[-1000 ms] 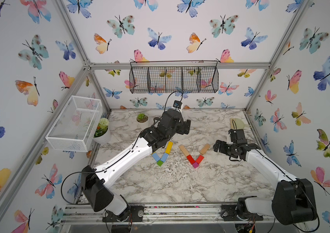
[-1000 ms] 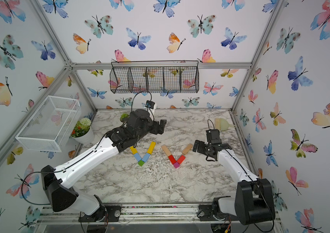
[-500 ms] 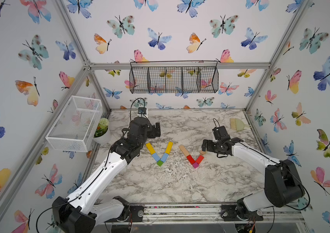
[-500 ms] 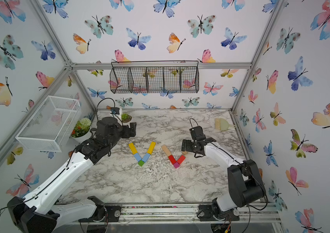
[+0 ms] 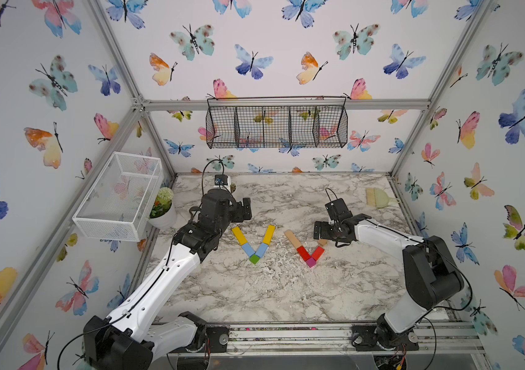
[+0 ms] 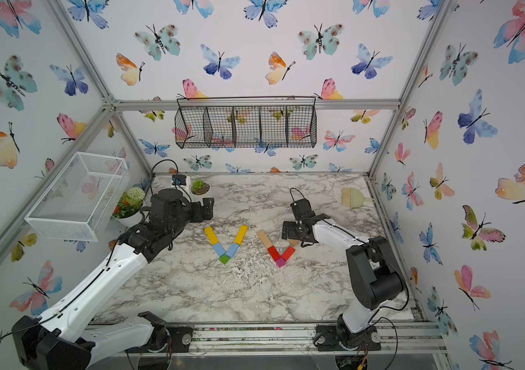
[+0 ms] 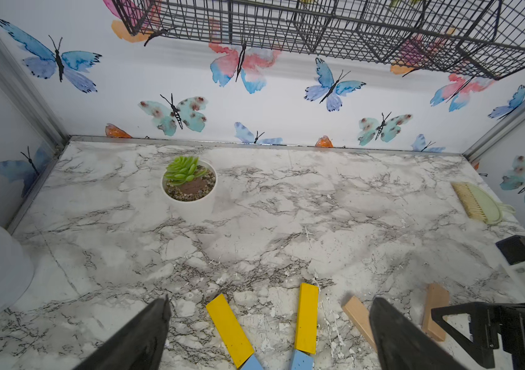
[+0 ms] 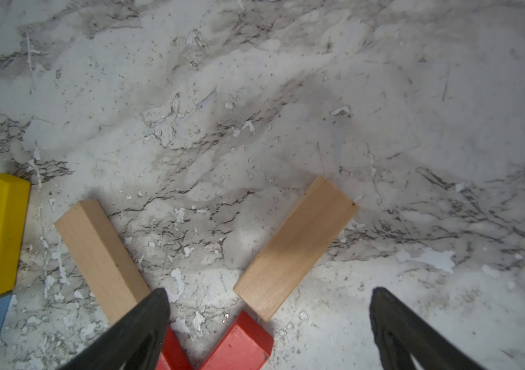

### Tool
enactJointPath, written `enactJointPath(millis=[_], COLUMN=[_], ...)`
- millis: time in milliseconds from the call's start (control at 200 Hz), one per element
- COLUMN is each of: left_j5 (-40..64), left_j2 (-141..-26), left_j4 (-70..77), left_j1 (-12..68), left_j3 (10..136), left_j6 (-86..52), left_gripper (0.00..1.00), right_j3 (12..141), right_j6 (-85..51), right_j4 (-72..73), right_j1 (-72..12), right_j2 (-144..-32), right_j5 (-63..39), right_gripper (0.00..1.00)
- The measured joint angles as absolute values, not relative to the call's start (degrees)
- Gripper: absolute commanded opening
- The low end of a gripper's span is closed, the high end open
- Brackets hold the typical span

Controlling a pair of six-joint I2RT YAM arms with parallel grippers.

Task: Assemble the letter v with building blocks
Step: Assemble the building block at the center of the board.

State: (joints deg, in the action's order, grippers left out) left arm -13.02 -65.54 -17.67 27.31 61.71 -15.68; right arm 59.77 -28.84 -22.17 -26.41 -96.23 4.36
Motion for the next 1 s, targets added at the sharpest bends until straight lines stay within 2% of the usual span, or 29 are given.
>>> enactJointPath(millis=[576,1001], left_j5=[-9.7,-8.2], left_j2=[-66.8,-67.5], left_j4=[-16.4,-15.5], left_j1=[25.4,24.9], left_j3=[61.1,61.1], left_j6=[-15.7,-15.7], left_gripper=[0.97,0.97], right_j3=[64.4,64.4], right_j6=[-28.9,-28.9], right_j4=[-23.3,-24.0], right_j1=[-26.7,-26.7], right_j2=[-103.7,-104.7], right_j5=[8.7,10.1], right_gripper=[0.99,0.99])
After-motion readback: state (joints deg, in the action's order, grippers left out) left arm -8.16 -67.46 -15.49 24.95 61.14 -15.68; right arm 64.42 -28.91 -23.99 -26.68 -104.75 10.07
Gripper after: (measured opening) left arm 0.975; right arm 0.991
